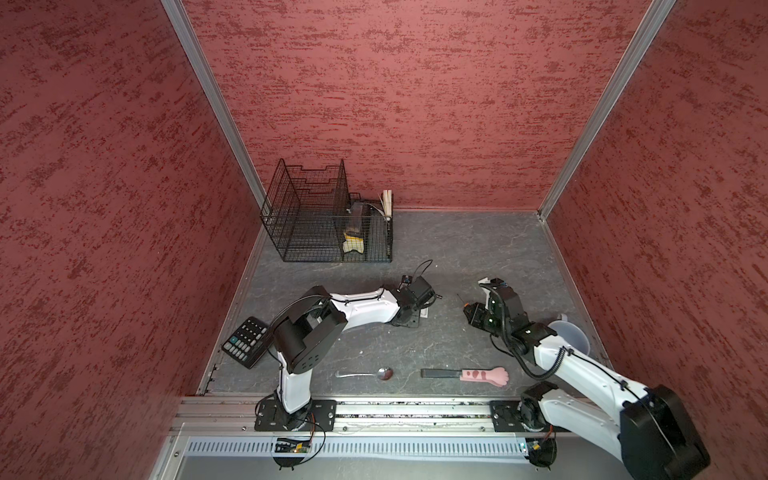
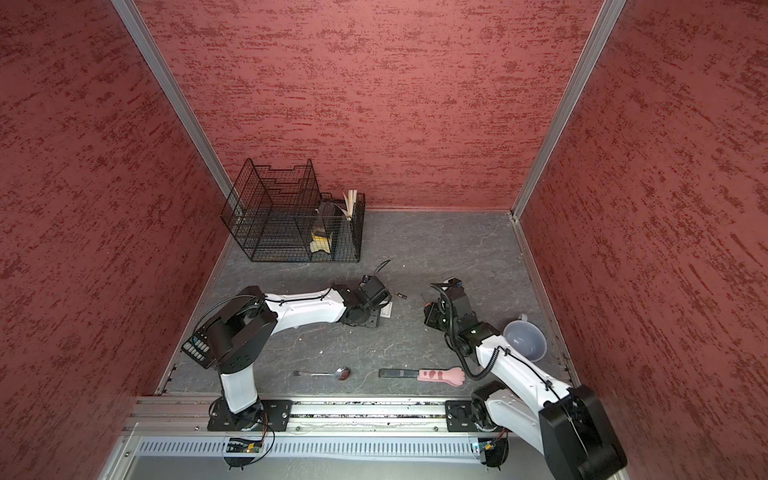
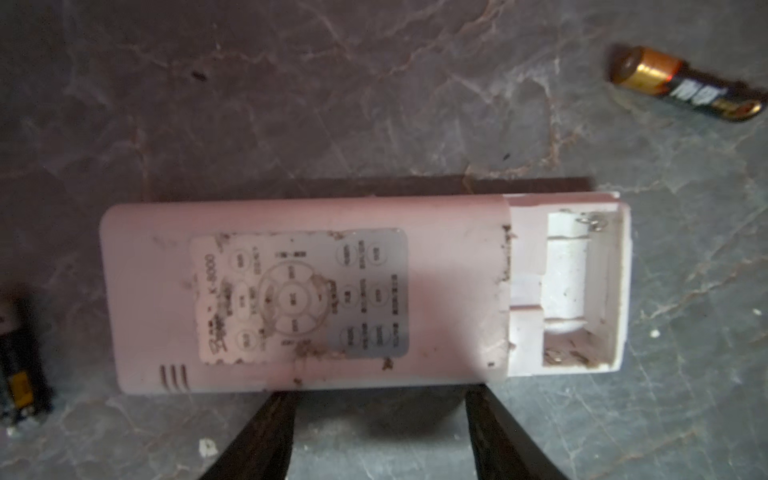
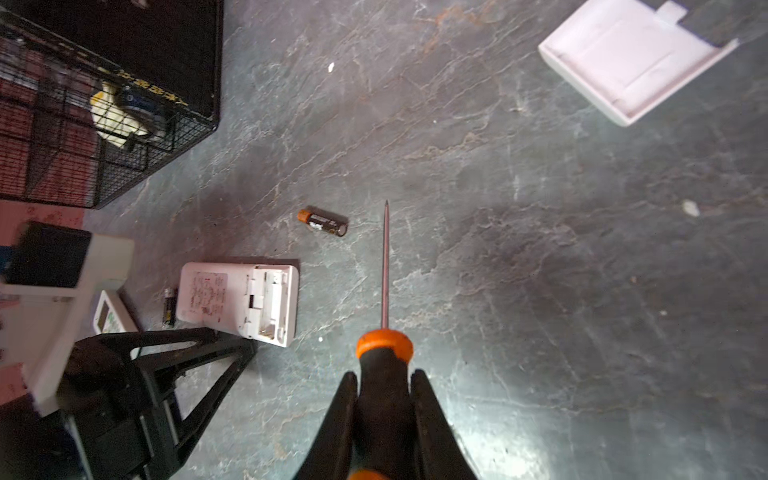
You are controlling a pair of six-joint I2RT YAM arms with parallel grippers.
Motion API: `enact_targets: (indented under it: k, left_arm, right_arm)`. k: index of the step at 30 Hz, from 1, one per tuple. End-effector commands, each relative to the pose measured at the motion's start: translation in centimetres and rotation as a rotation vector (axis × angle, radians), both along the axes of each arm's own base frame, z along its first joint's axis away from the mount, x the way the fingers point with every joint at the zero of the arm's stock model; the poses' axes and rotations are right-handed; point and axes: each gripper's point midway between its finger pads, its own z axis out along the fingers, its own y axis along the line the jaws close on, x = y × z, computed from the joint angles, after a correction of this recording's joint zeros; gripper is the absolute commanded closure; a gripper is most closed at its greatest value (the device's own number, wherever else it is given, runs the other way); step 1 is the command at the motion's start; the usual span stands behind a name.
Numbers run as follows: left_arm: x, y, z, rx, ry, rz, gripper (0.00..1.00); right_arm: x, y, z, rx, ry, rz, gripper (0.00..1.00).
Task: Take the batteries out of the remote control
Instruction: 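Release the white remote with the left gripper while the right gripper lifts the screwdriver away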
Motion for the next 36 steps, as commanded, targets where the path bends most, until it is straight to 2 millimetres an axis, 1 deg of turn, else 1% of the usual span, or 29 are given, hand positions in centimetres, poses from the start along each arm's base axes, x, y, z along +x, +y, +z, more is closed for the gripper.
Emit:
enact_targets:
  k: [1, 6, 11, 14, 16, 20, 25, 31, 34, 36]
  left_arm:
    - [1.0, -0.3, -1.0, 0.008, 0.002, -0.028, 0.36]
    - [2.3, -0.9, -0.5, -0.012, -0.01, -0.024, 0.35]
    - [1.9, -0.9, 0.3, -0.031, -0.001, -0.017, 0.31]
    - [1.1, -0.4, 0.9, -0.039, 0.011, -0.008, 0.29]
    - [0.5, 0.0, 1.5, -0.047, 0.017, 0.0, 0.28]
    - [-0.7, 0.8, 2.4, -0.06, 0.036, 0.018, 0.27]
    - [-1.9, 2.4, 3.8, -0.062, 0.042, 0.055, 0.26]
    - [-2.7, 4.8, 6.7, -0.061, 0.019, 0.114, 0.24]
    - [-3.0, 6.9, 8.3, -0.048, 0.009, 0.168, 0.22]
    - [-3.3, 8.9, 8.9, -0.033, 0.016, 0.223, 0.21]
  right_arm:
    - [2.3, -0.4, 0.6, 0.026, -0.08, -0.054, 1.0]
    - [3.3, -0.3, -0.9, 0.052, -0.071, -0.049, 1.0]
    - [2.8, -0.3, -2.6, 0.05, -0.041, -0.041, 0.99]
    - [2.2, -0.5, -3.3, 0.037, -0.021, -0.037, 0.9]
    - [1.8, -0.7, -3.5, 0.026, -0.012, -0.037, 0.82]
    - [1.2, -1.1, -3.6, 0.002, -0.005, -0.031, 0.72]
    - [0.7, -1.2, -3.8, -0.014, 0.005, -0.017, 0.66]
    - [0.7, -1.2, -4.2, -0.017, 0.024, -0.015, 0.62]
    - [0.9, -1.1, -3.8, -0.017, 0.012, -0.008, 0.61]
    - [1.0, -1.1, -3.5, -0.019, 0.003, -0.006, 0.6]
